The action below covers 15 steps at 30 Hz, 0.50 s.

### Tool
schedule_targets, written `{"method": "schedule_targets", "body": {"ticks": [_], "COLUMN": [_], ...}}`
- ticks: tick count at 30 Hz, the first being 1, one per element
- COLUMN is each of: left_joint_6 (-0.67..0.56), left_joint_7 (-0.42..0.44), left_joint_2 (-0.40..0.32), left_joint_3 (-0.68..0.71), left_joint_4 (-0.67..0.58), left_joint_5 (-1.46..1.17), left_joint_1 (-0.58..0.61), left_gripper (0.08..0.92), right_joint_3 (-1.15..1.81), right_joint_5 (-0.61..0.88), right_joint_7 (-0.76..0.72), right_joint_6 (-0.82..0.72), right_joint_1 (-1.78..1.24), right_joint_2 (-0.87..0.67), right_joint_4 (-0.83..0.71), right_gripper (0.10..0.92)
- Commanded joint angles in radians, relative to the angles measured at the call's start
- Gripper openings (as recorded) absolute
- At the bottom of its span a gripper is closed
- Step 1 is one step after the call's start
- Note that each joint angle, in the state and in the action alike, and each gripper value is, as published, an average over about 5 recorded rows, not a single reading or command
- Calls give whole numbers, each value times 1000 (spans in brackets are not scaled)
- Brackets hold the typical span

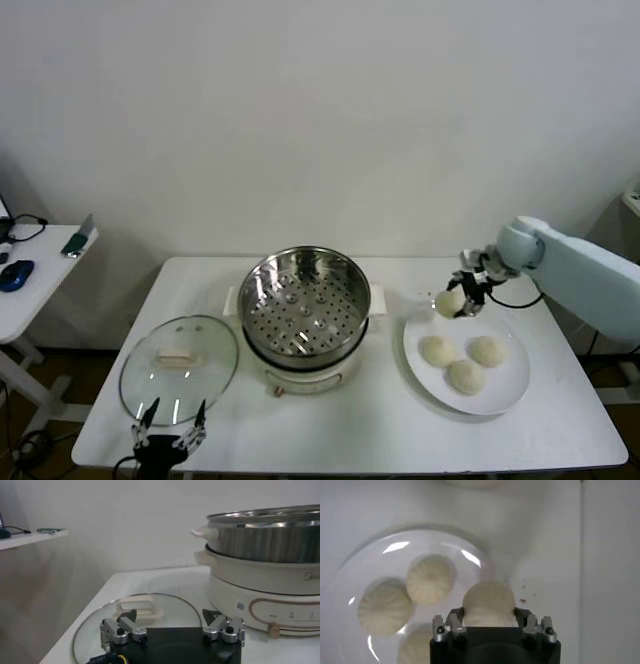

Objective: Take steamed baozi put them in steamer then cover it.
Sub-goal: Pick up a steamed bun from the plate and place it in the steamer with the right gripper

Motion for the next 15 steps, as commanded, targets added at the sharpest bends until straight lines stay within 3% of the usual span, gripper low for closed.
{"method": "schedule_targets", "body": {"ticks": [1, 7, 15], "left_joint_6": [0, 1, 5], "left_joint_7": [0, 0, 0], "left_joint_2": [3, 9, 14], "left_joint_3": [1, 2, -3], "left_joint_4": [-2, -3, -8], "left_joint_5": [1, 1, -3], "left_joint_1": [0, -4, -10], "left_gripper": [823, 823, 823], "right_joint_3": [-264, -370, -429], "right_joint_5": [197, 222, 26], "right_joint_7": [-19, 27, 147], "right_joint_6": [111, 216, 339], "right_joint_1": [467, 649, 642], "right_joint_2": [41, 179, 379], "right_joint_4": [139, 300, 441], "right_gripper": [679, 679, 679]}}
